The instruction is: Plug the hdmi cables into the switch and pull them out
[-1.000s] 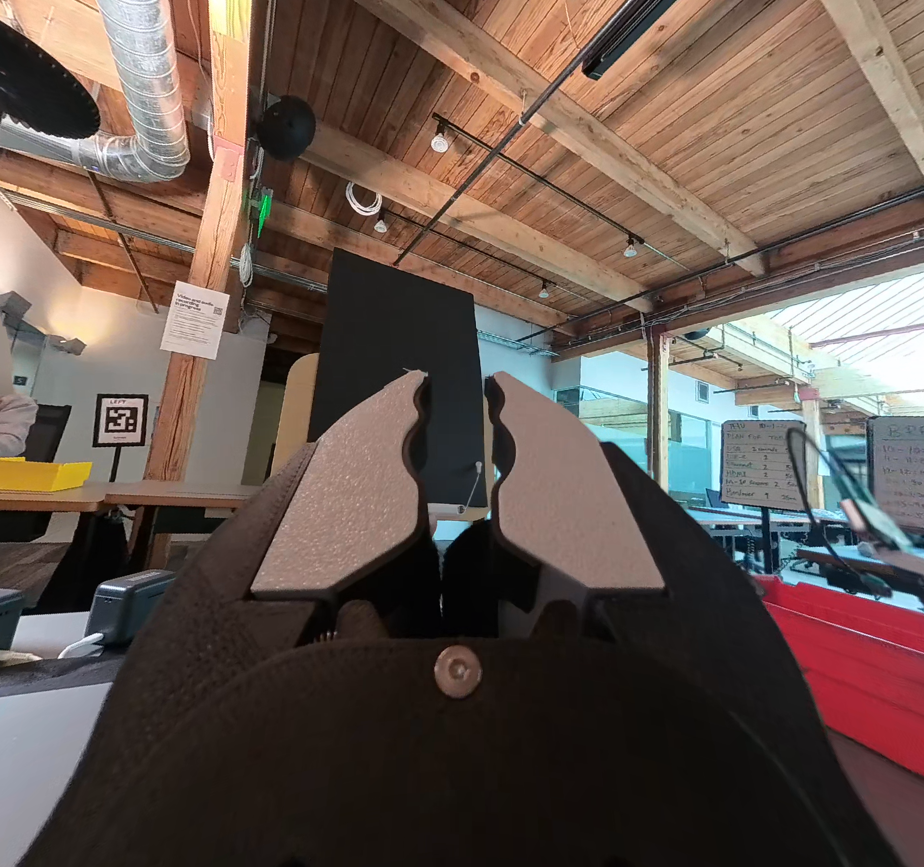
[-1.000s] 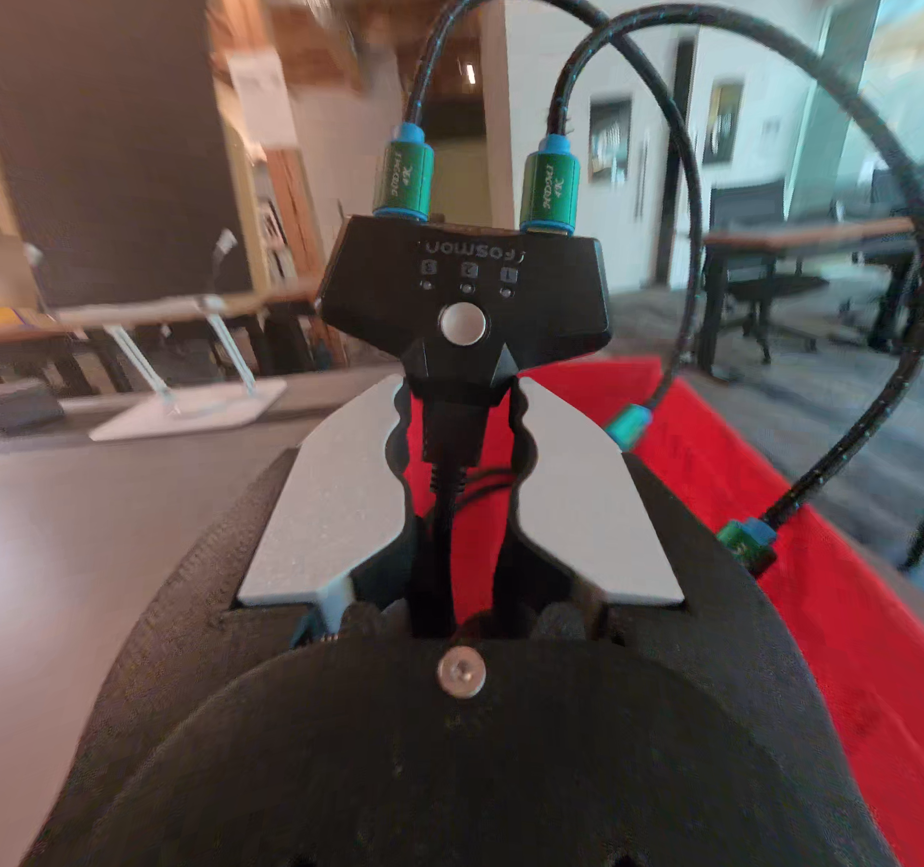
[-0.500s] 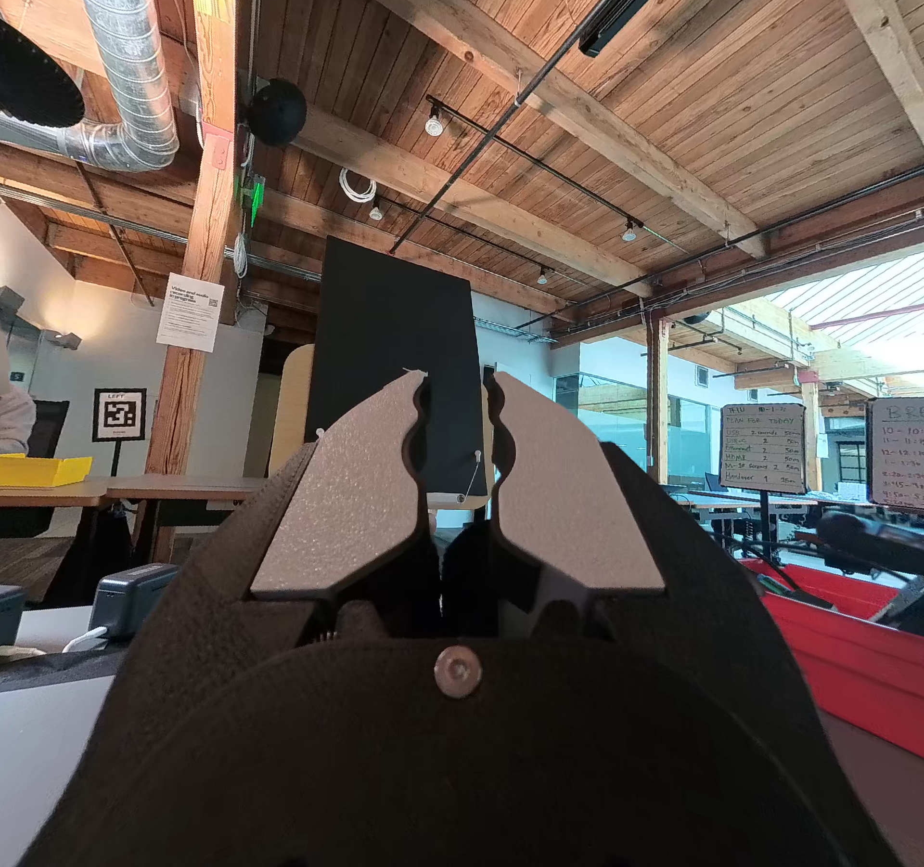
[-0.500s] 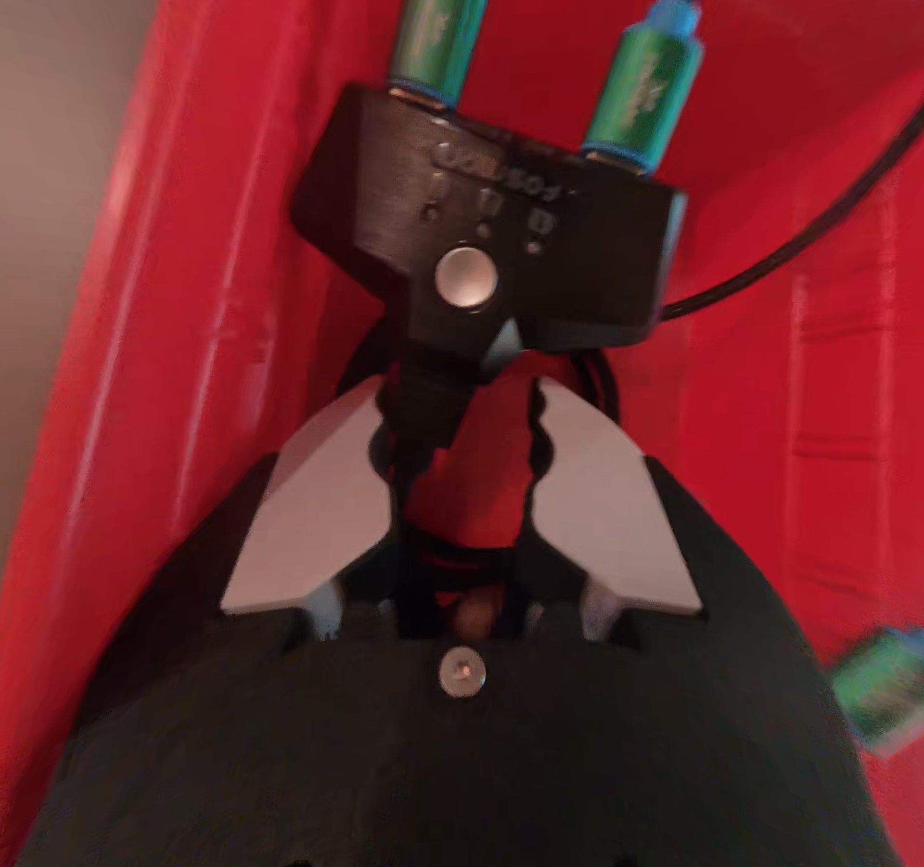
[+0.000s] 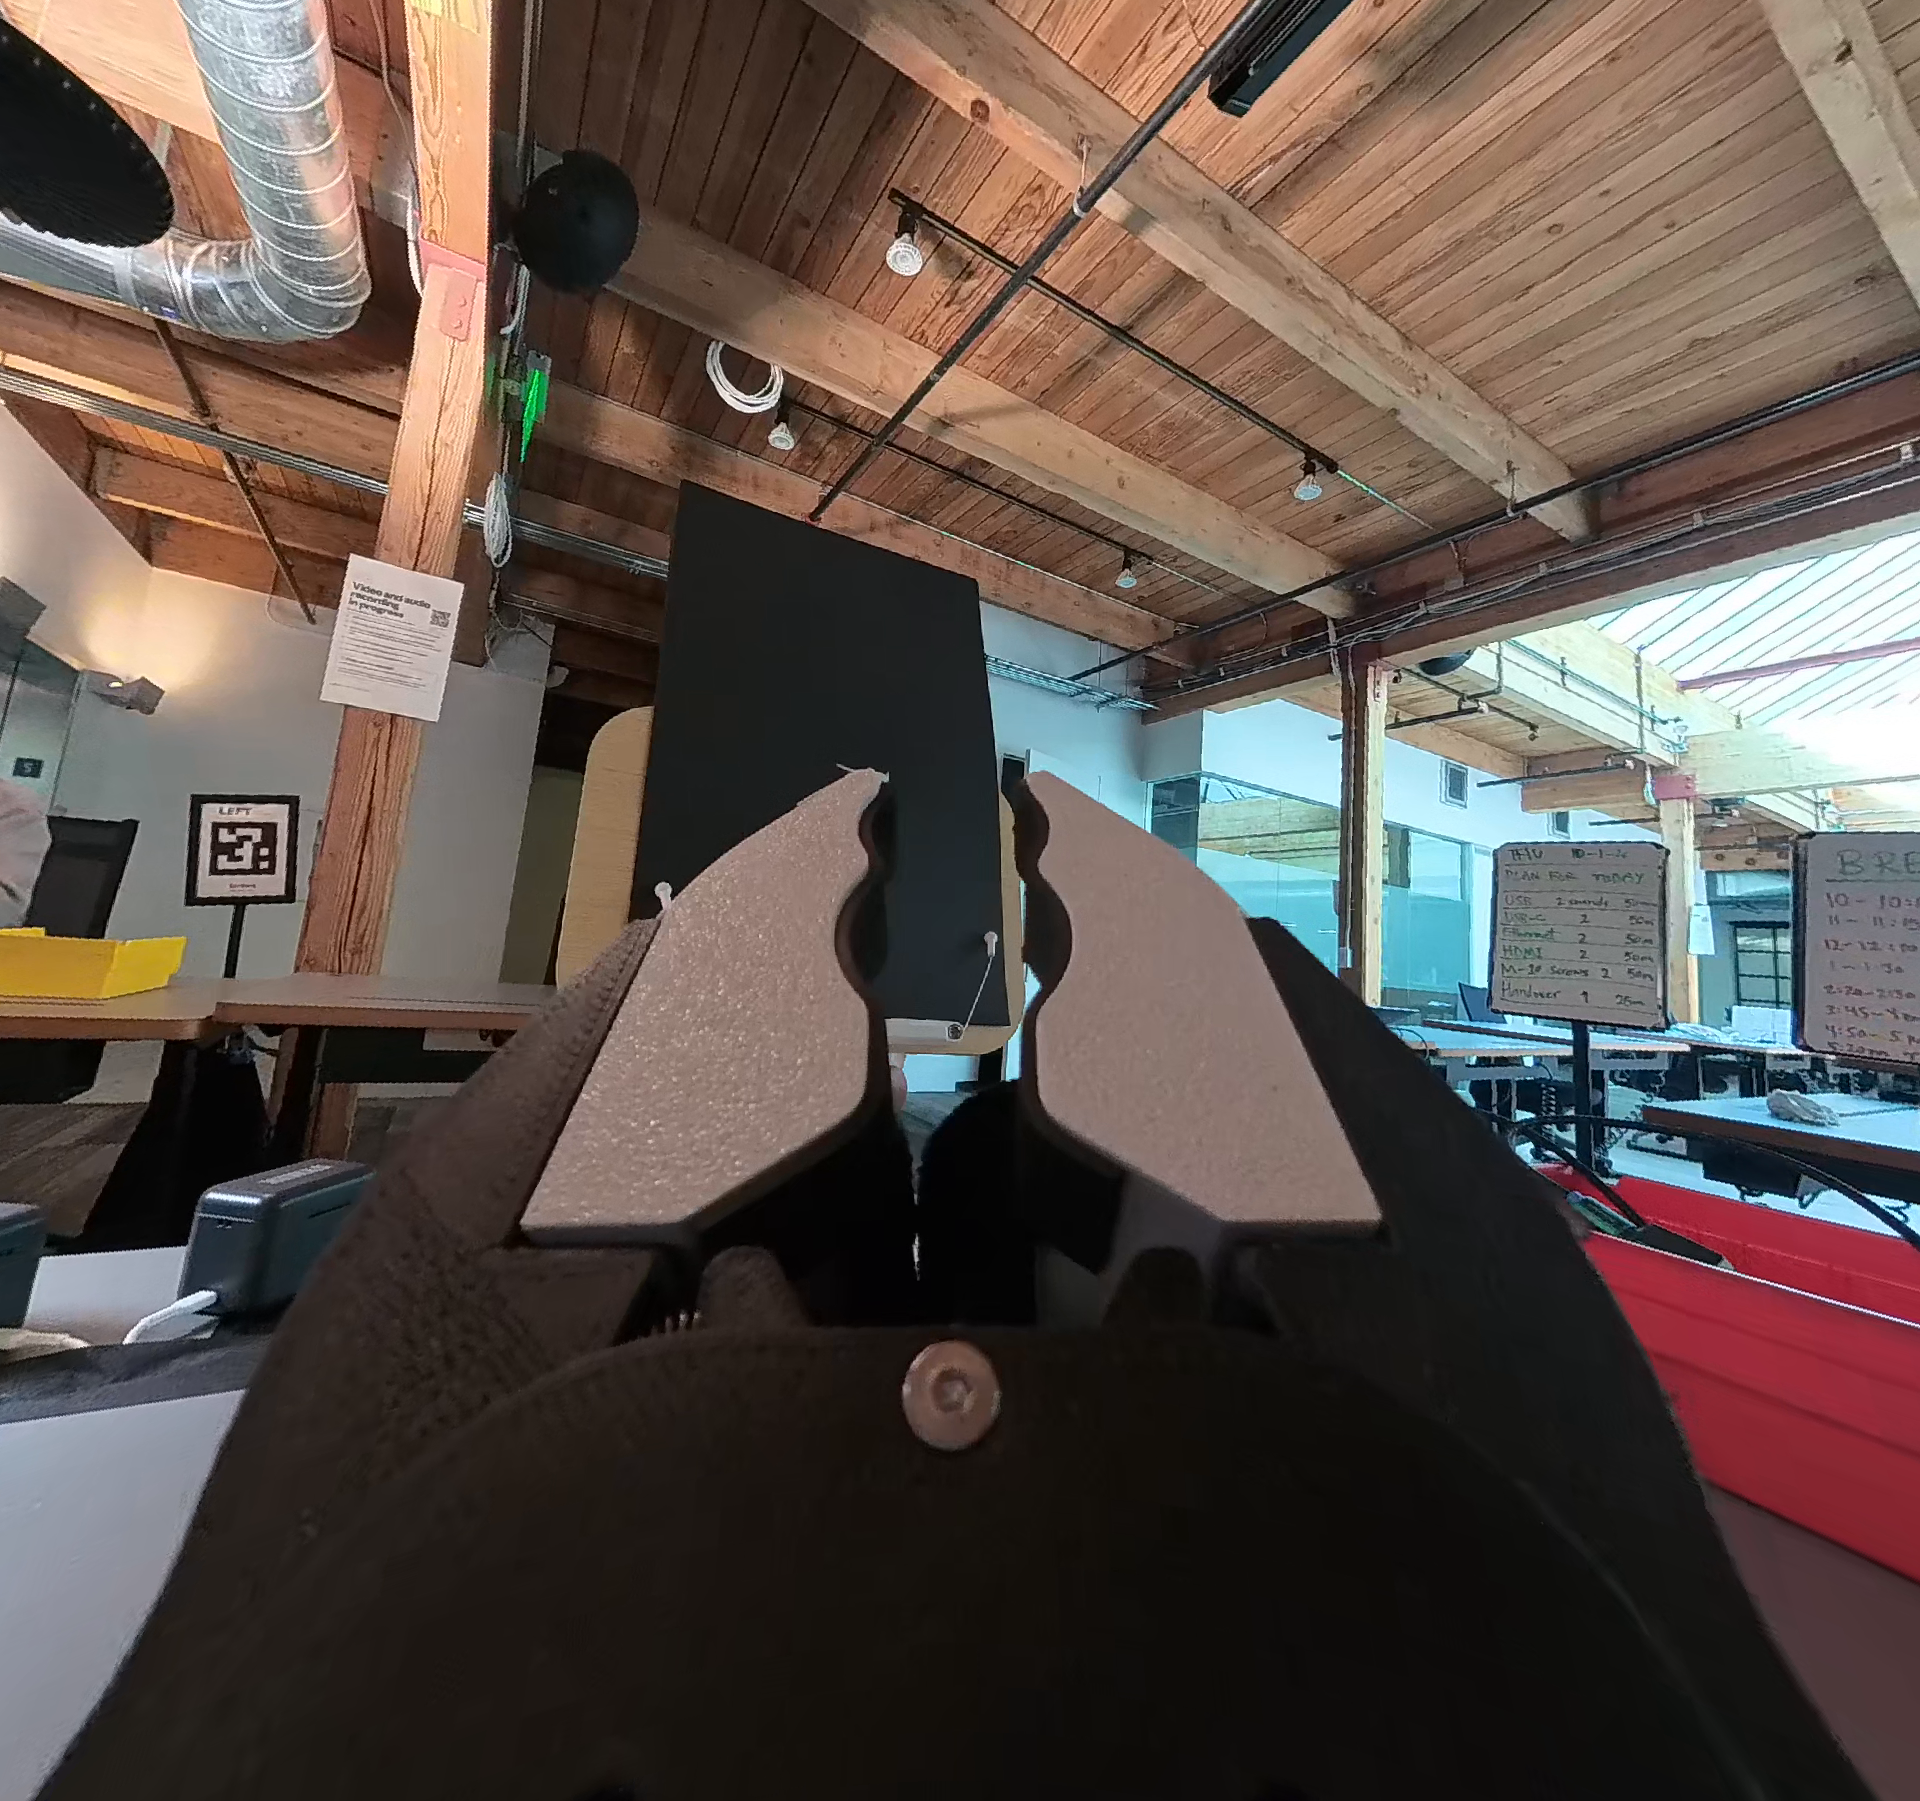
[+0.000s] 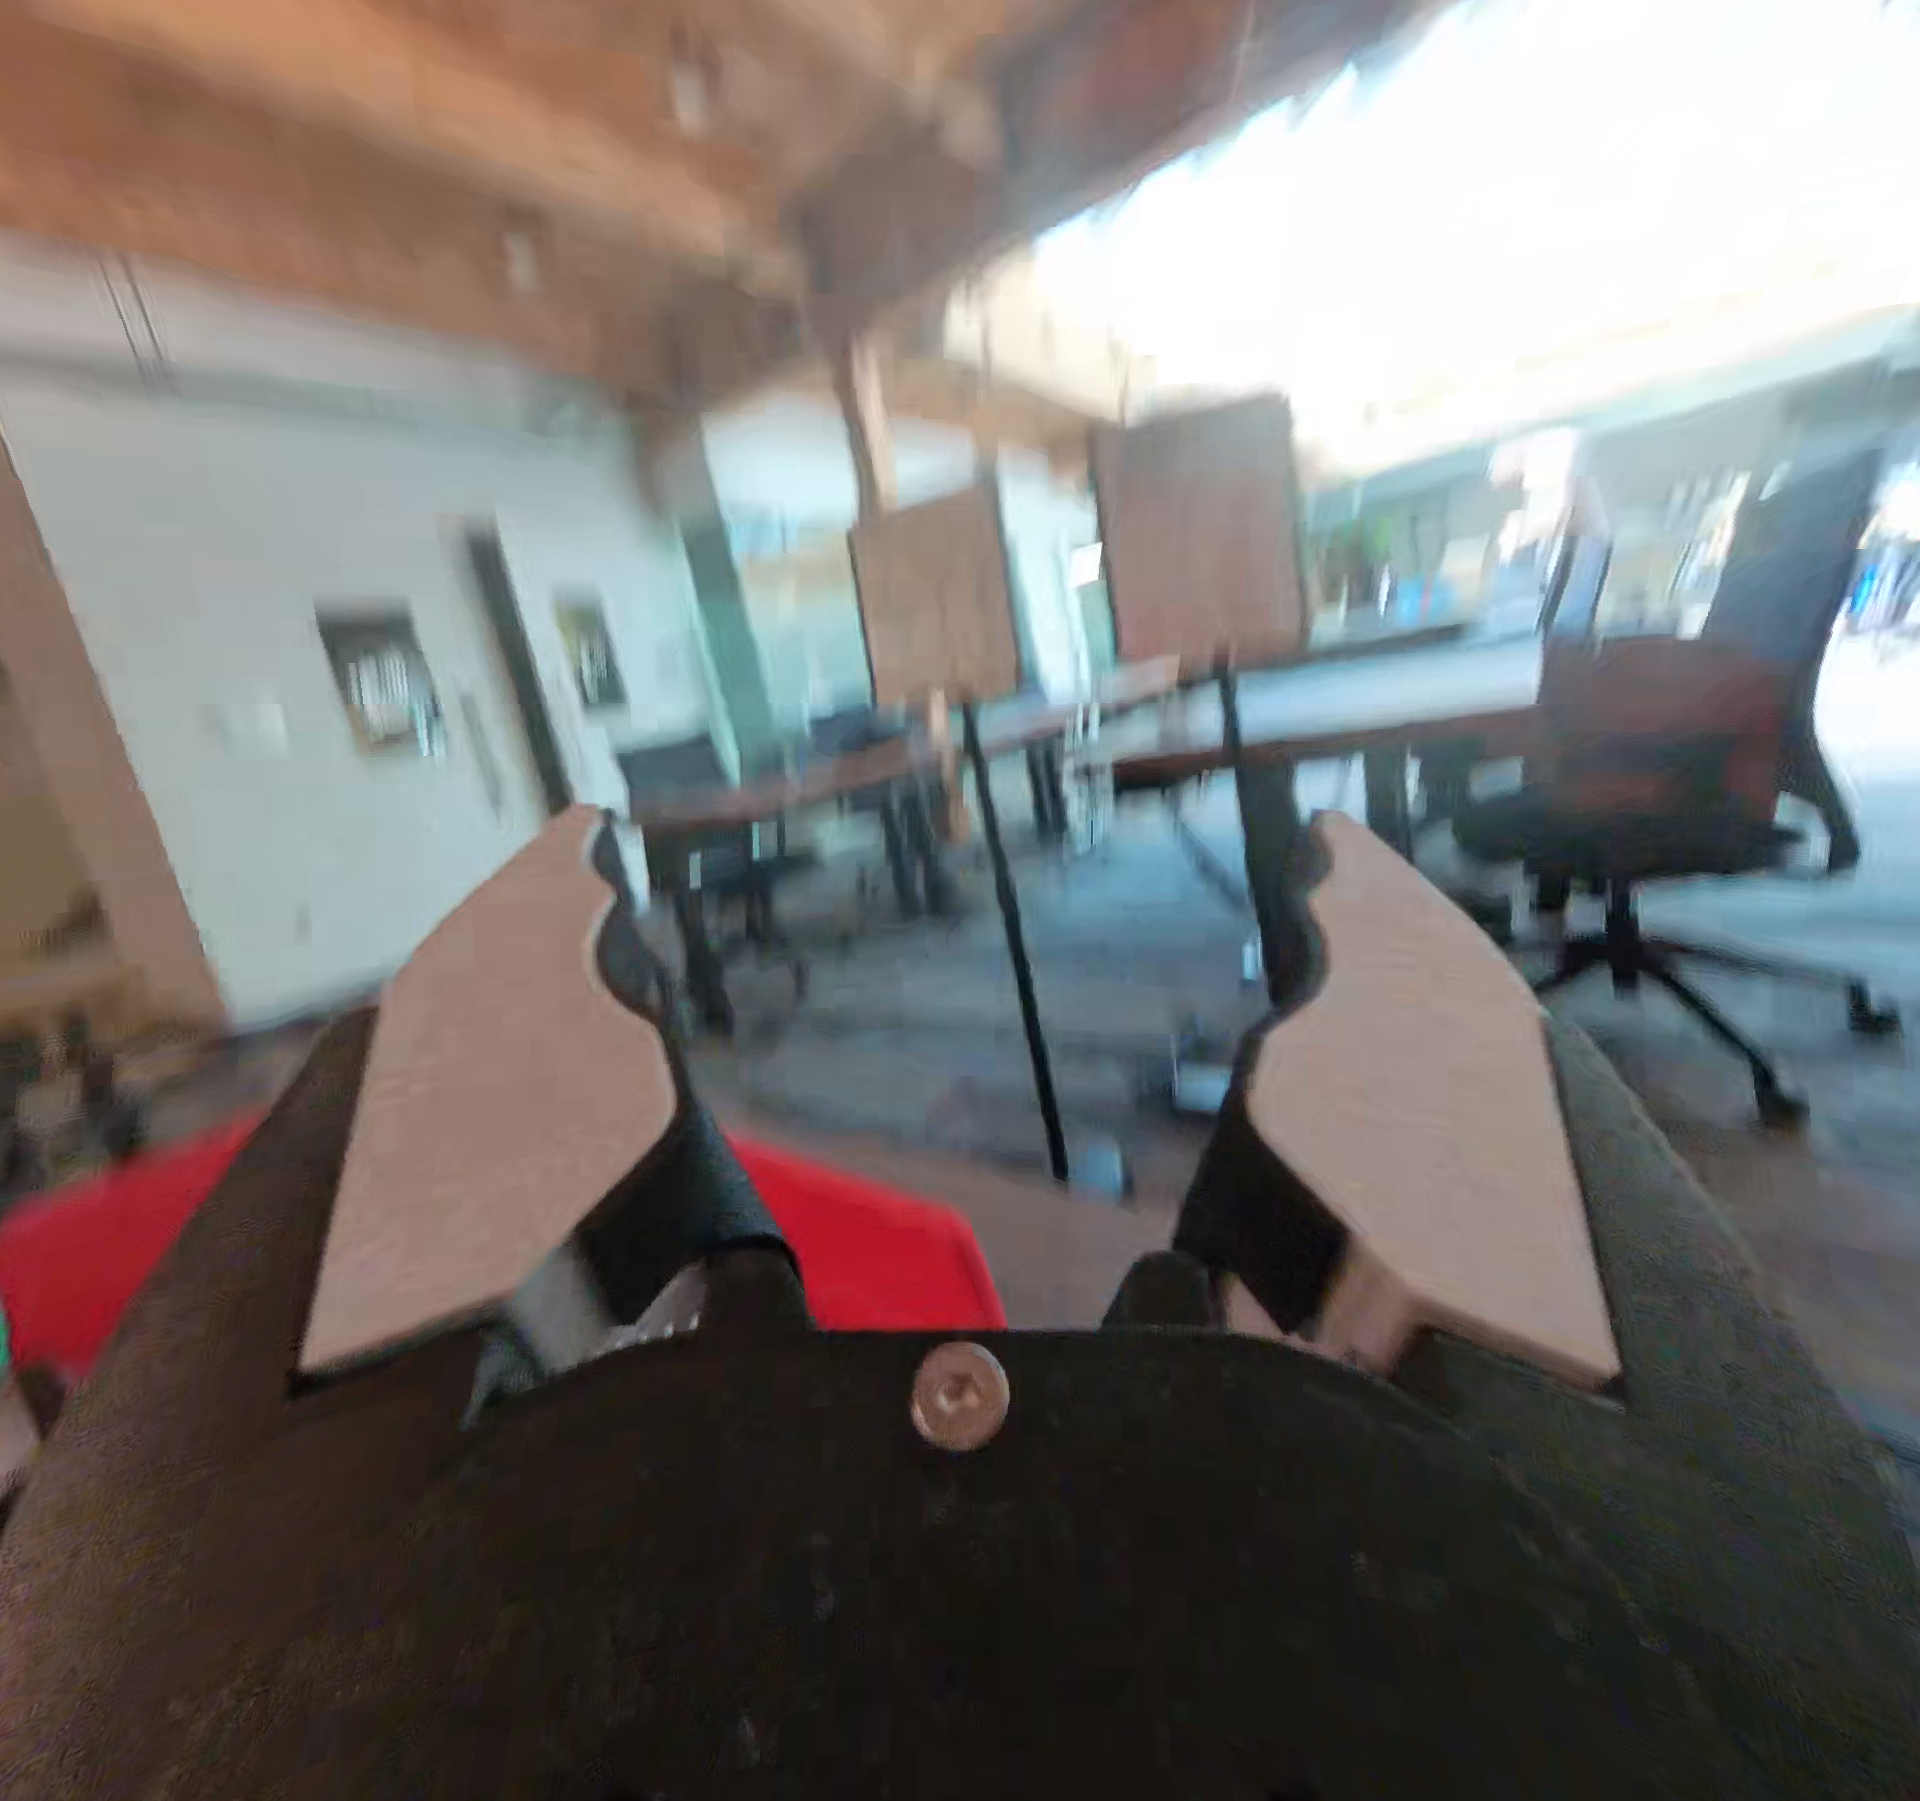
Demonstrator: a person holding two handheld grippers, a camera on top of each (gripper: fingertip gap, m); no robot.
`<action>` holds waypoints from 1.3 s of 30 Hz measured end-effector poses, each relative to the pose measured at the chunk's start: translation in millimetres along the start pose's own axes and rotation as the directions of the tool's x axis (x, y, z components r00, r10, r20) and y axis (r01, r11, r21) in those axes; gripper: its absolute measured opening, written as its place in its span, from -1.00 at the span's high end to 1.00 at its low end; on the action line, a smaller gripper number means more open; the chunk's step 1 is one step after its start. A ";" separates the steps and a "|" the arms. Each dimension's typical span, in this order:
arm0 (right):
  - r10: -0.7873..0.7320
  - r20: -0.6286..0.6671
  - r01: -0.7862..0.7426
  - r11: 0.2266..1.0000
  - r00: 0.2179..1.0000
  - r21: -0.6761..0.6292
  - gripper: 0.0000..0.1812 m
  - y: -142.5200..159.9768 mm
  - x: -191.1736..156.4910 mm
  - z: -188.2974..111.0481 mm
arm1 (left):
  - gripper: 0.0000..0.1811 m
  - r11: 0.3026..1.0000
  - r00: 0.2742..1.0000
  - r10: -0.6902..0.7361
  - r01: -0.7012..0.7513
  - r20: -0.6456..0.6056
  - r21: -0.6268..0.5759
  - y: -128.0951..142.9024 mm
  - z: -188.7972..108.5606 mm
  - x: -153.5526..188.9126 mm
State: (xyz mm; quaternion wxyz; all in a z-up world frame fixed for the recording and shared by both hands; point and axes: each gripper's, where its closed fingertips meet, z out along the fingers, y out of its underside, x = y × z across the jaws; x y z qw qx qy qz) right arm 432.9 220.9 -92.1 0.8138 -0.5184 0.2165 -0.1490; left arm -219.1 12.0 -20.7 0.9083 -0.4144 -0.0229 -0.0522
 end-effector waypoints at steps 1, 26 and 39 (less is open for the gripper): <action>-0.012 0.027 0.016 0.989 1.000 -0.146 -0.44 27.2 -1.9 6.8 | 0.77 1.000 1.000 0.002 -0.002 0.000 -0.001 0.3 0.1 0.0; 0.205 0.973 0.671 0.706 0.110 -0.225 0.71 107.4 -260.6 -211.7 | 0.78 0.994 0.999 0.032 -0.035 0.026 0.101 -39.1 -3.2 0.6; 0.040 0.995 0.802 0.595 -0.089 0.047 0.63 60.4 -332.8 -386.6 | 0.80 0.844 0.983 0.095 -0.165 0.159 0.510 -207.1 -82.5 -9.0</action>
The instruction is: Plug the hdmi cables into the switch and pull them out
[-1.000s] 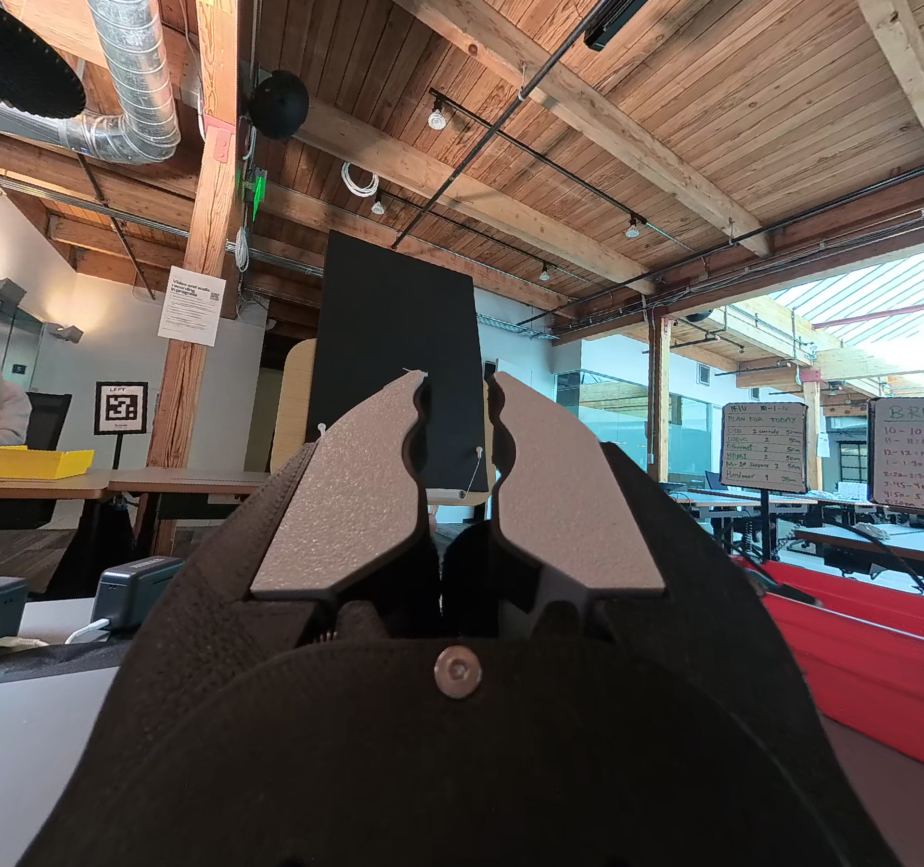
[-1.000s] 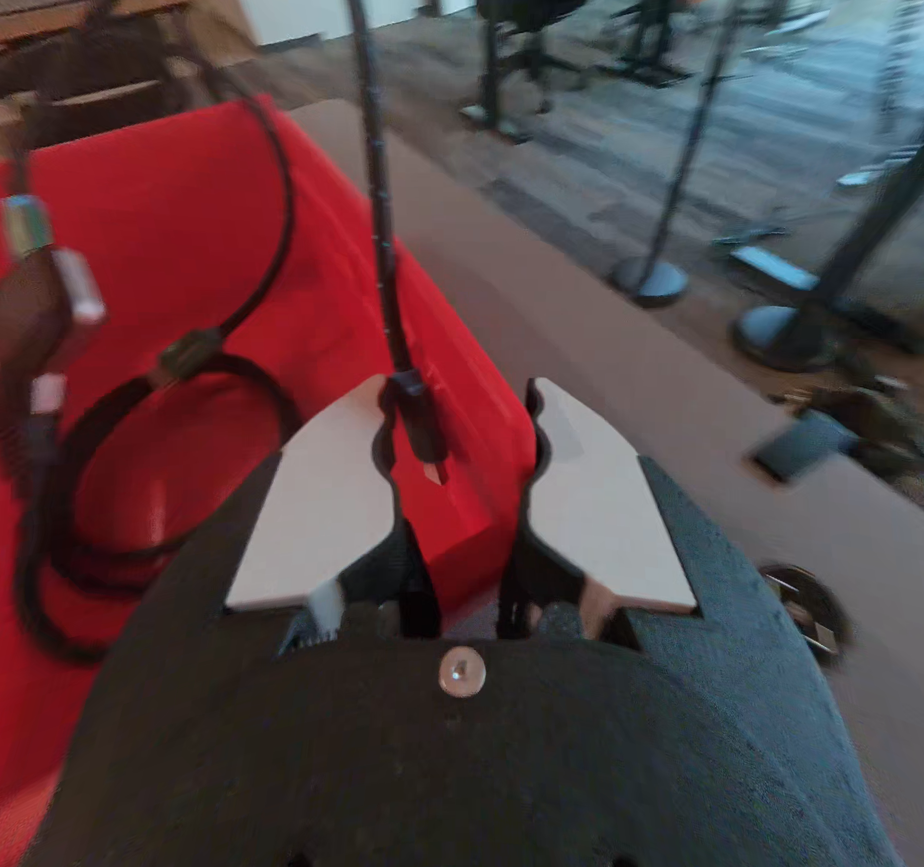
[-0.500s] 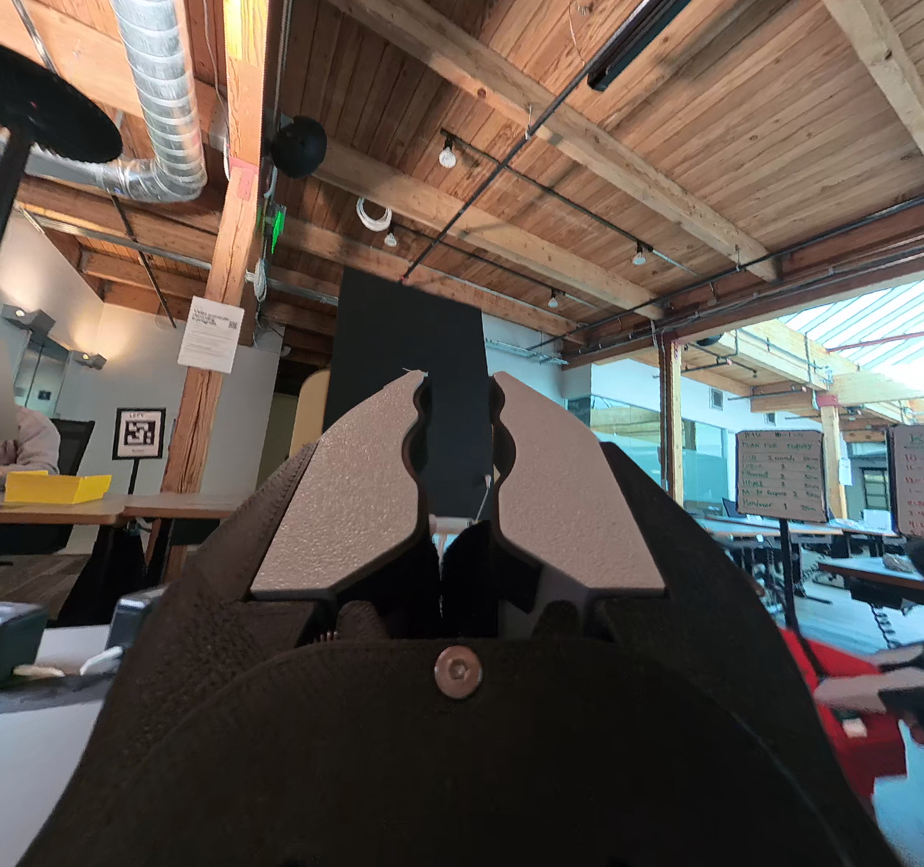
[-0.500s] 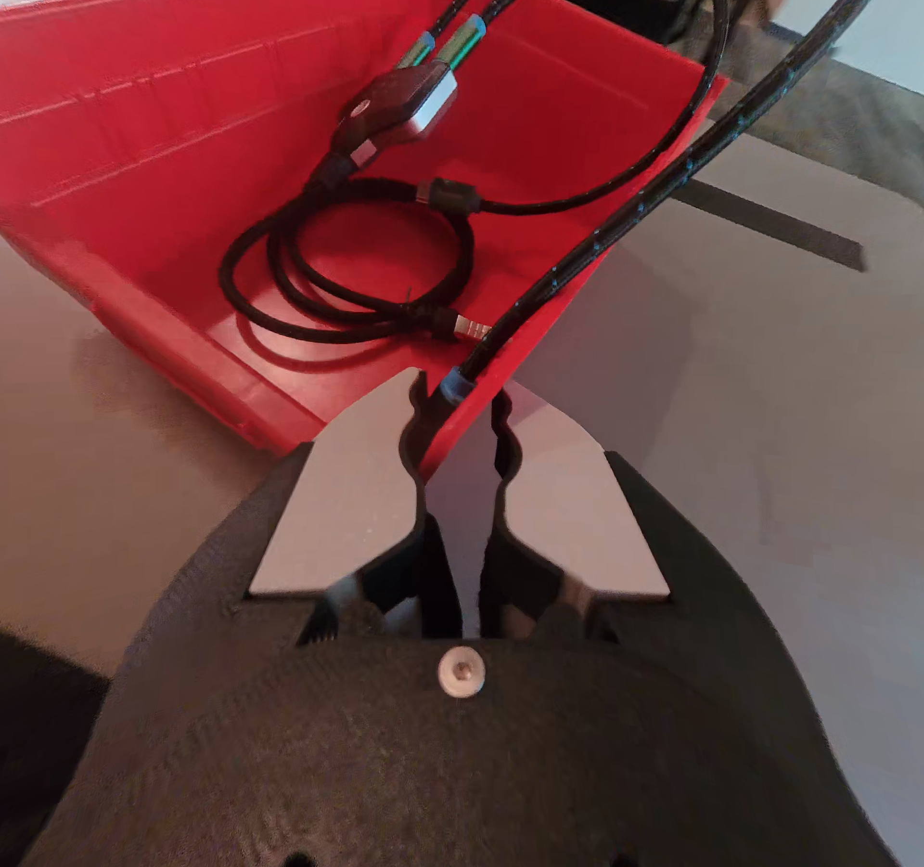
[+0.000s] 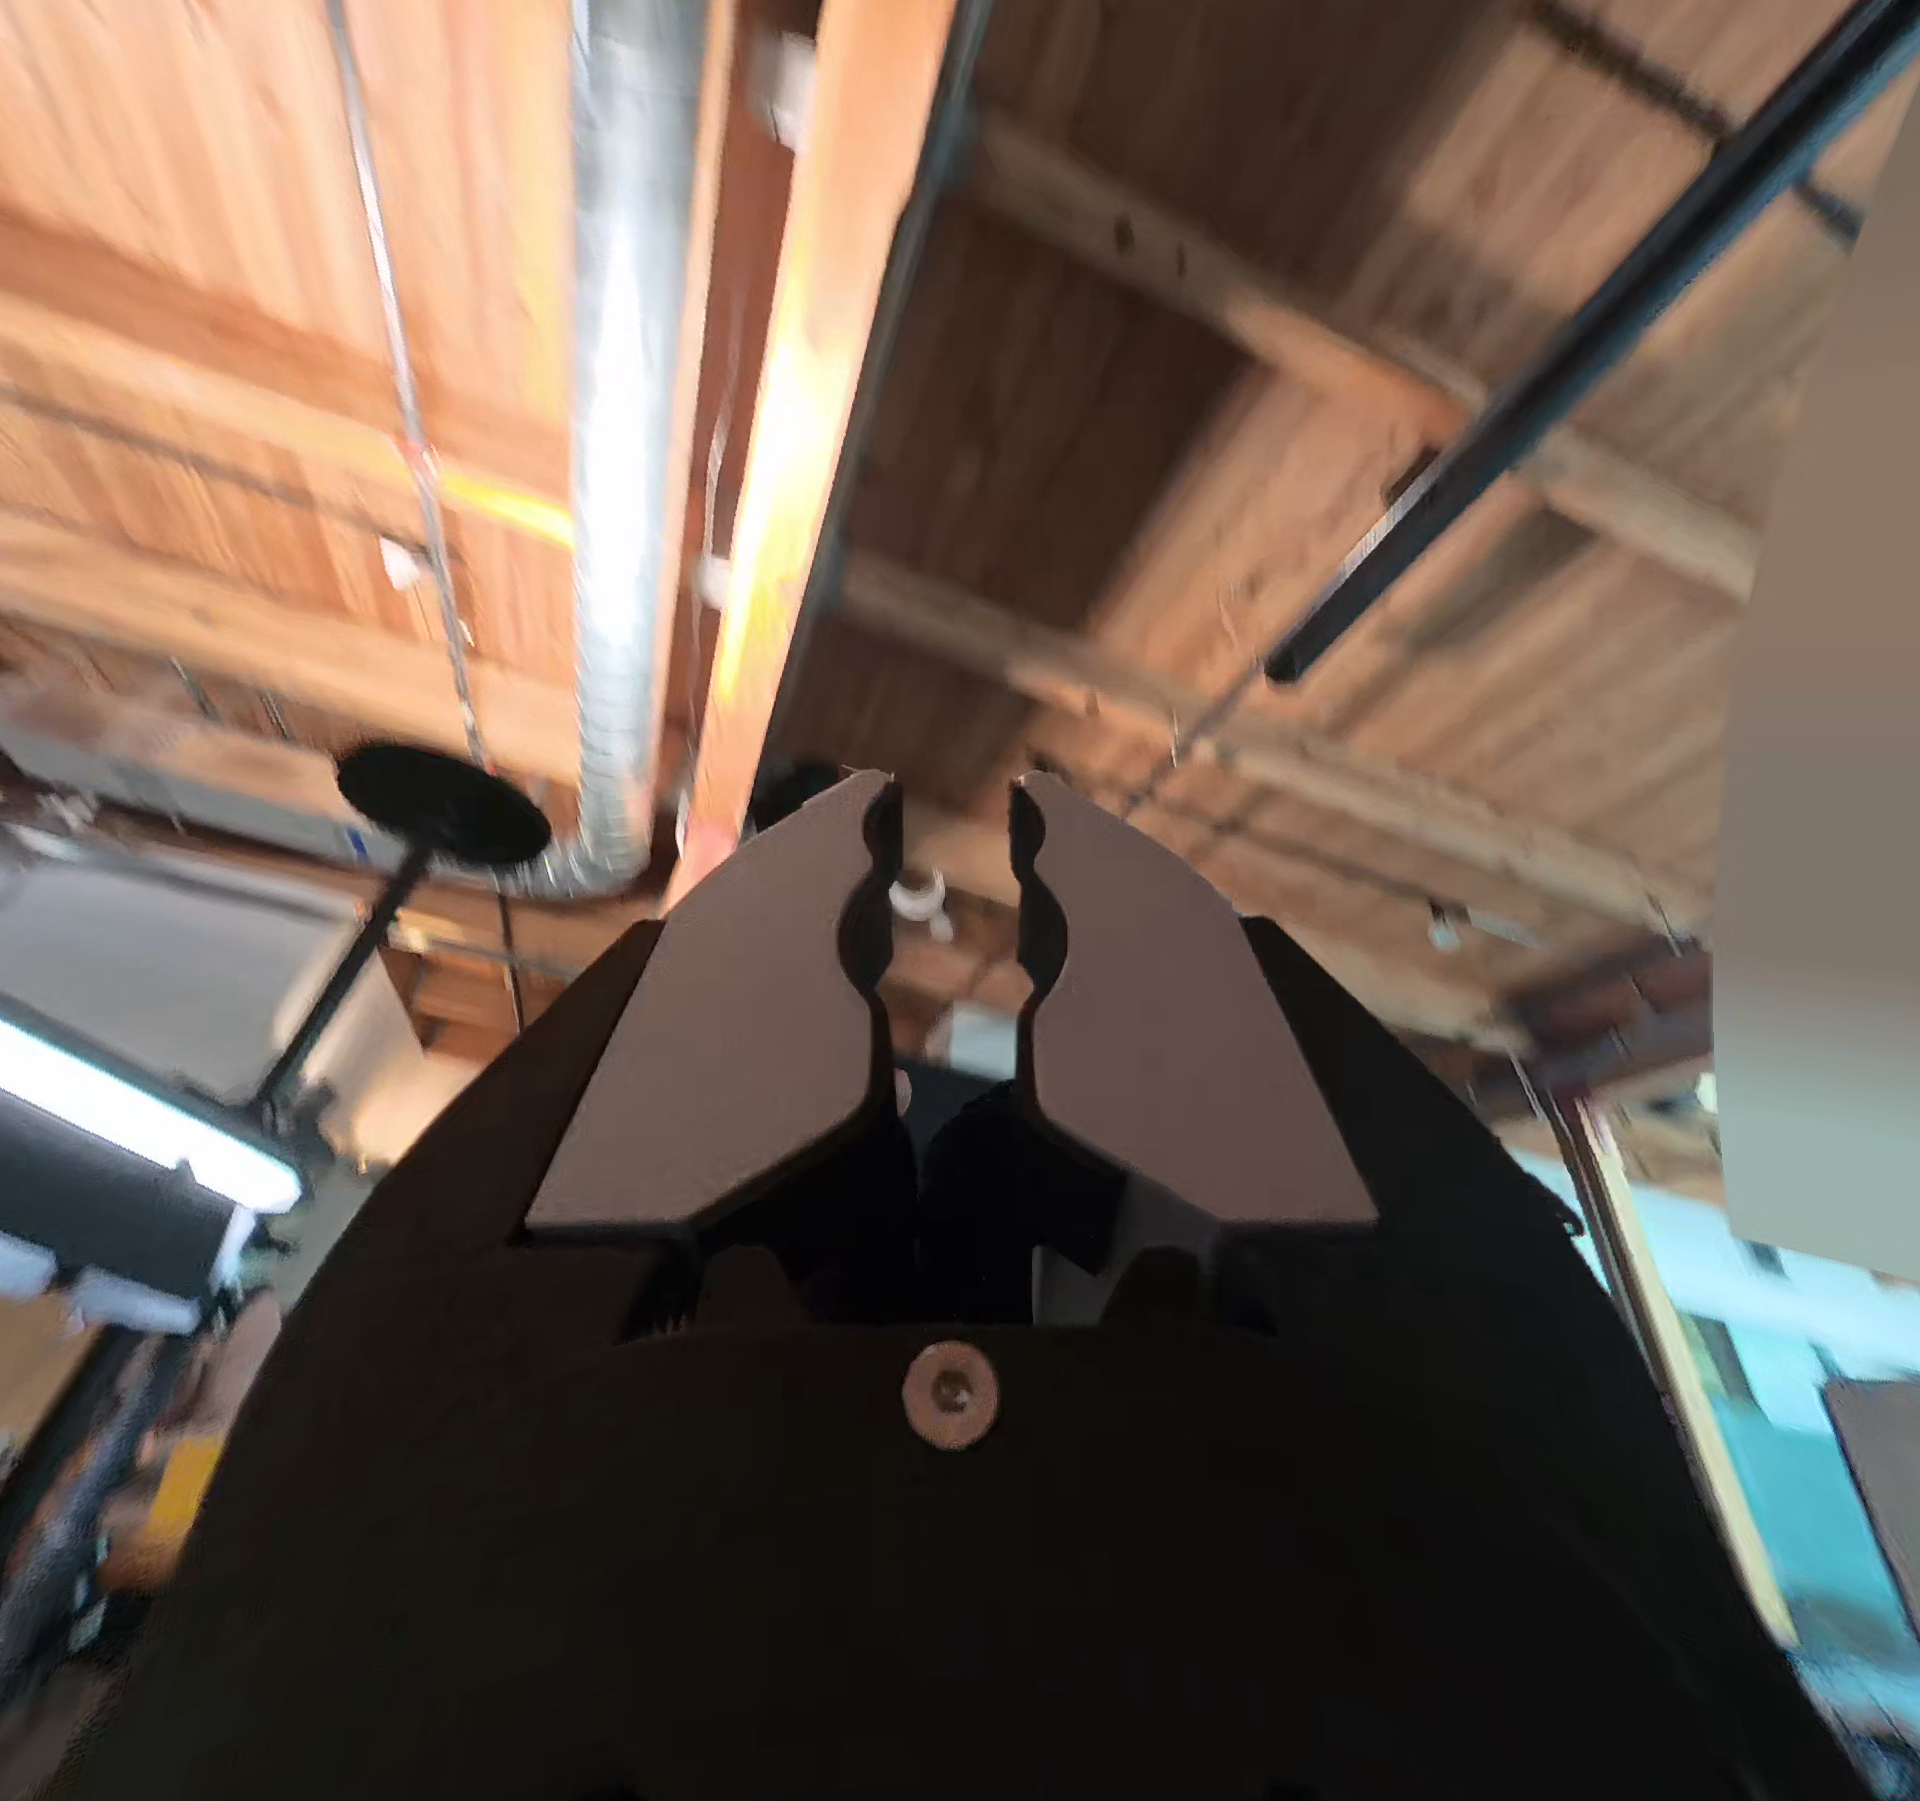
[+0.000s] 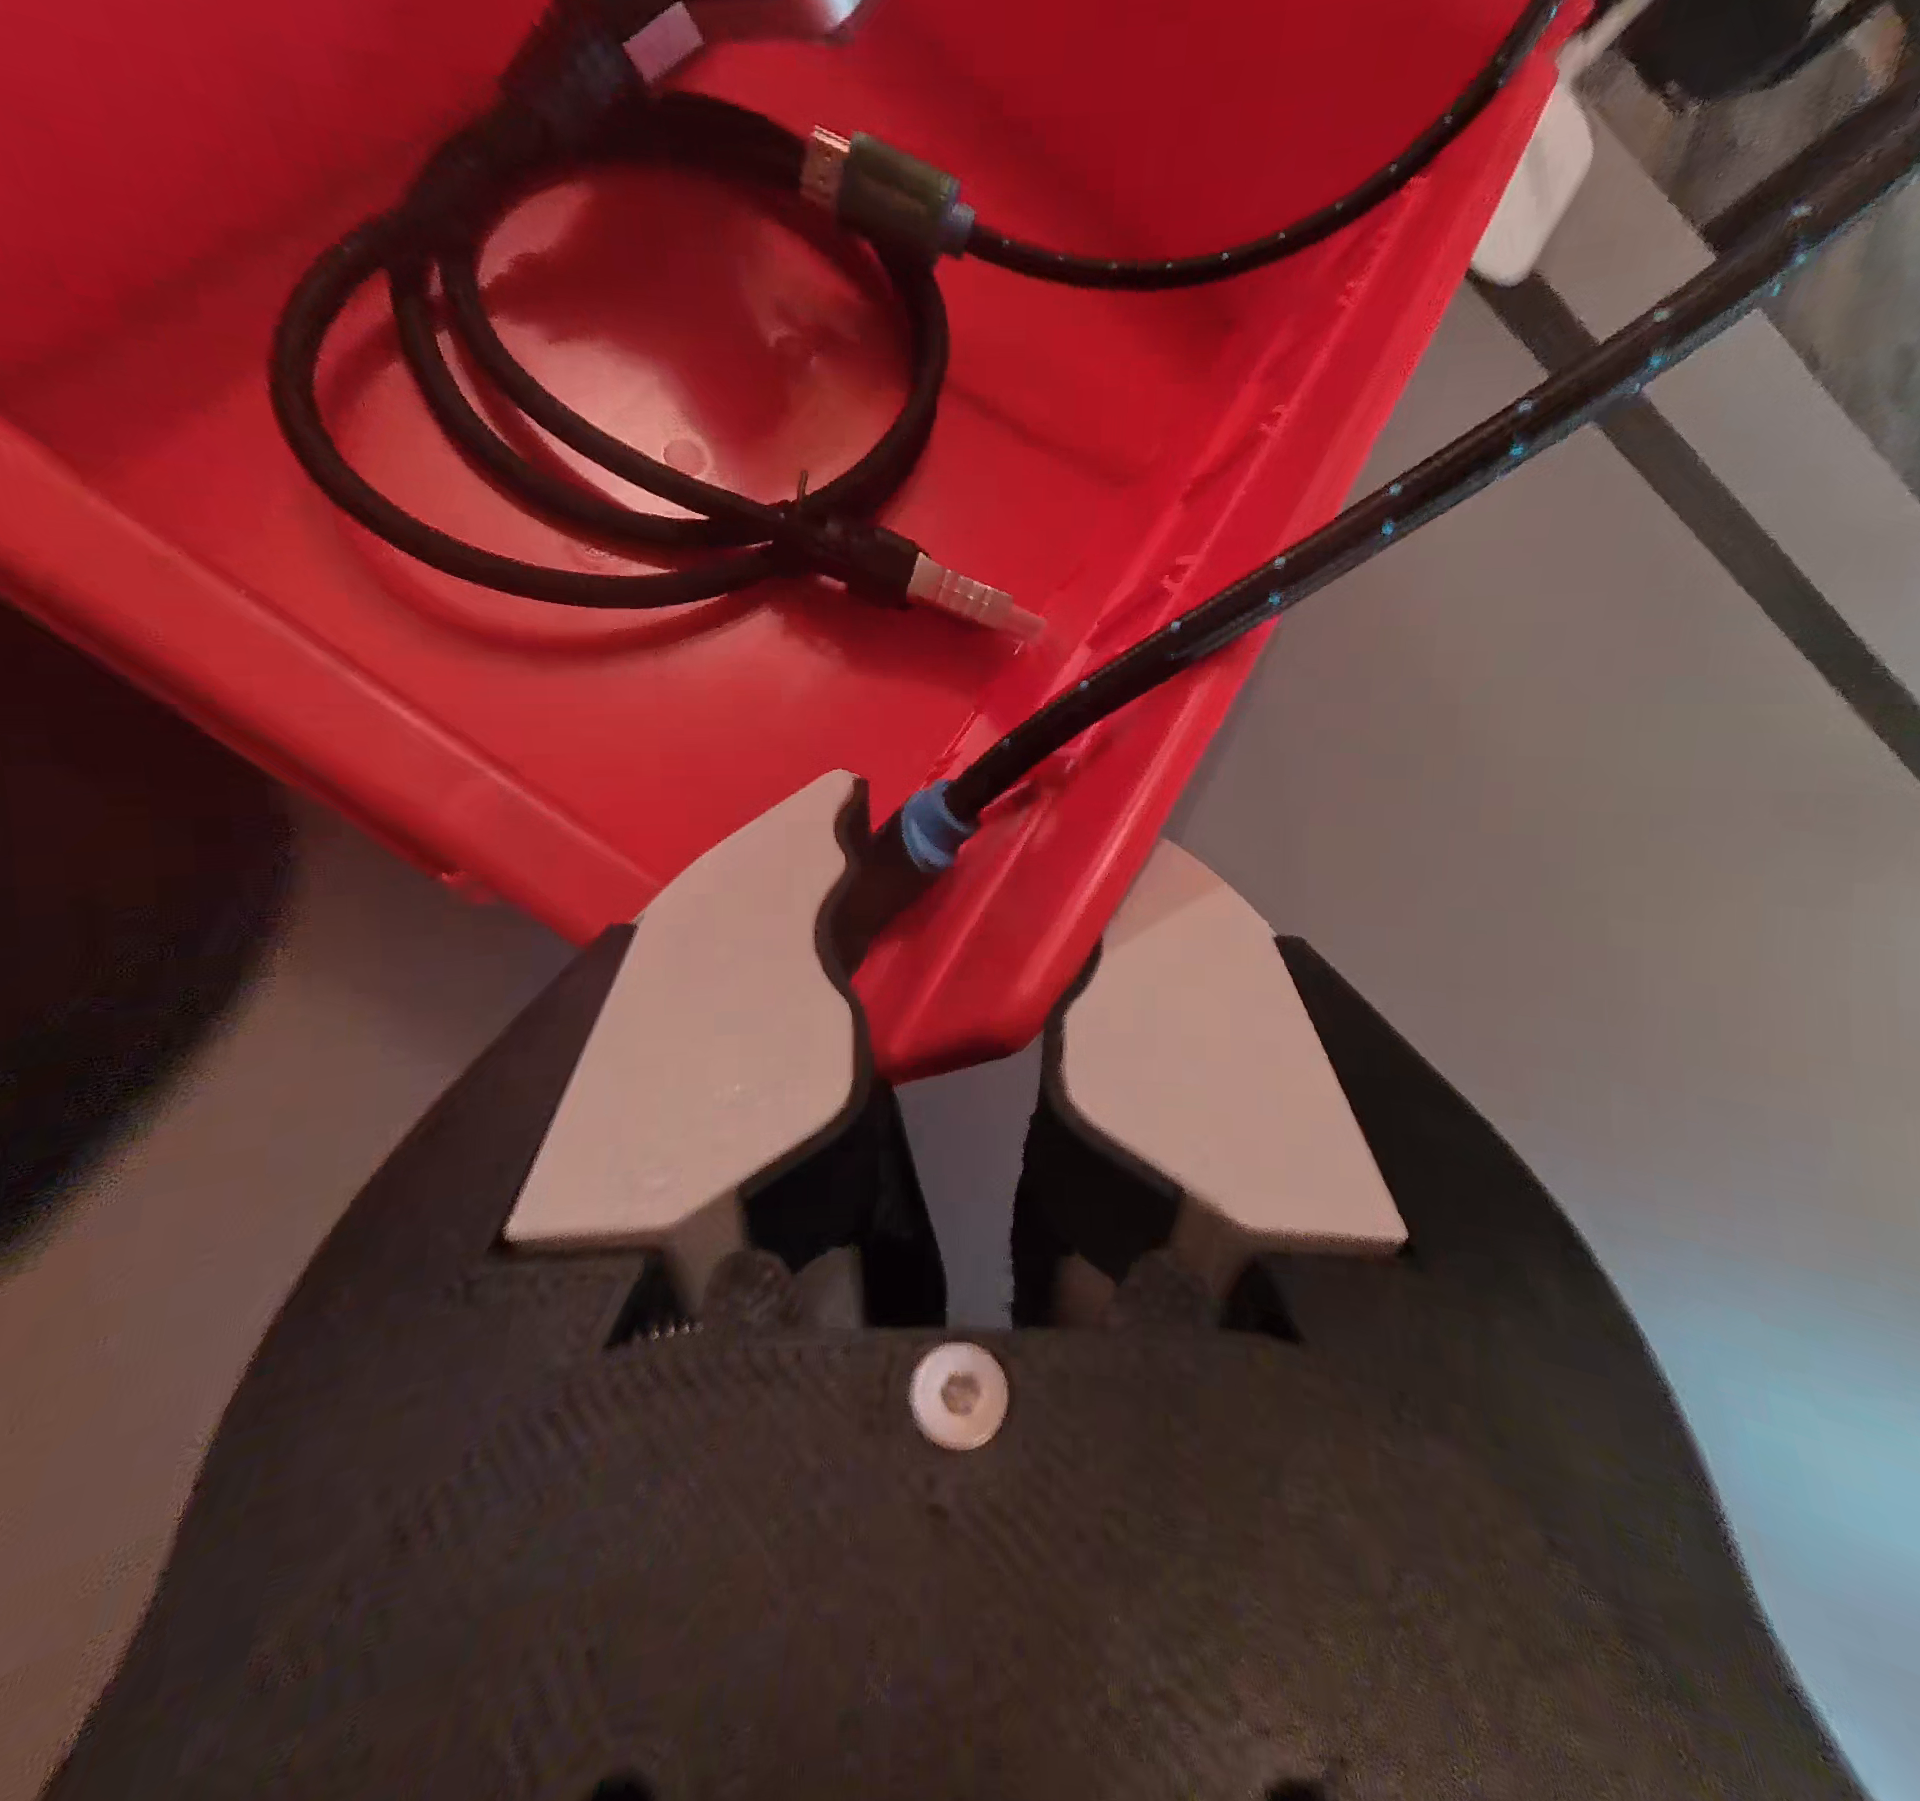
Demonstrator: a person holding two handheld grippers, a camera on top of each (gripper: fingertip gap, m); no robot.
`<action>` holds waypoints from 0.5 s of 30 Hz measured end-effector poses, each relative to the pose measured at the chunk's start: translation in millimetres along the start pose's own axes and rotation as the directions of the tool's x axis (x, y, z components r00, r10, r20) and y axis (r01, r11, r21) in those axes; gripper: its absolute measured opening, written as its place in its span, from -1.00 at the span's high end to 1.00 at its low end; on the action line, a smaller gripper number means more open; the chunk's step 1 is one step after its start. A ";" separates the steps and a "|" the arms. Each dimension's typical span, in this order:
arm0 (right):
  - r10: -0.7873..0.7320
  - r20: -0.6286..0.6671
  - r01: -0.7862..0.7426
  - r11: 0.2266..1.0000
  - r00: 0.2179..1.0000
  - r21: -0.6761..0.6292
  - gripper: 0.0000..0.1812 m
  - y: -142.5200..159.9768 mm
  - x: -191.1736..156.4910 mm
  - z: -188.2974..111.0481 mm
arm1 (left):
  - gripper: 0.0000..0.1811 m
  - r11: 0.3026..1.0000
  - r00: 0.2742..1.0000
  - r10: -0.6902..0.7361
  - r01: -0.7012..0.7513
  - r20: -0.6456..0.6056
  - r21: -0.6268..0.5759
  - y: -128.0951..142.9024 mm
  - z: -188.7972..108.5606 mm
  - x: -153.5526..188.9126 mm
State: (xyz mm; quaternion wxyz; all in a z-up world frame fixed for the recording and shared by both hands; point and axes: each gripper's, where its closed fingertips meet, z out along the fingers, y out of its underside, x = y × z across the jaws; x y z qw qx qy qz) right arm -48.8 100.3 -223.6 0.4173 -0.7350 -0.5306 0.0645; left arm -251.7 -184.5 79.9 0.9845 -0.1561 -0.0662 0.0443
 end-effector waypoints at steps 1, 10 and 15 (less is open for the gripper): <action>-0.012 -0.011 0.012 1.000 1.000 0.015 0.62 -11.6 -9.5 6.5 | 0.80 1.000 1.000 0.007 -0.007 0.002 0.027 -10.8 -1.3 -0.5; -0.018 0.059 -0.006 0.927 0.998 0.374 0.41 -92.6 -87.3 32.0 | 0.82 0.944 0.975 0.198 -0.218 -0.105 -0.247 -0.2 2.9 1.0; -0.058 -0.015 0.052 0.716 0.998 0.696 -0.19 -126.2 -87.9 -17.0 | 0.71 0.493 0.855 0.450 -0.478 -0.258 -0.727 65.9 -43.4 -60.2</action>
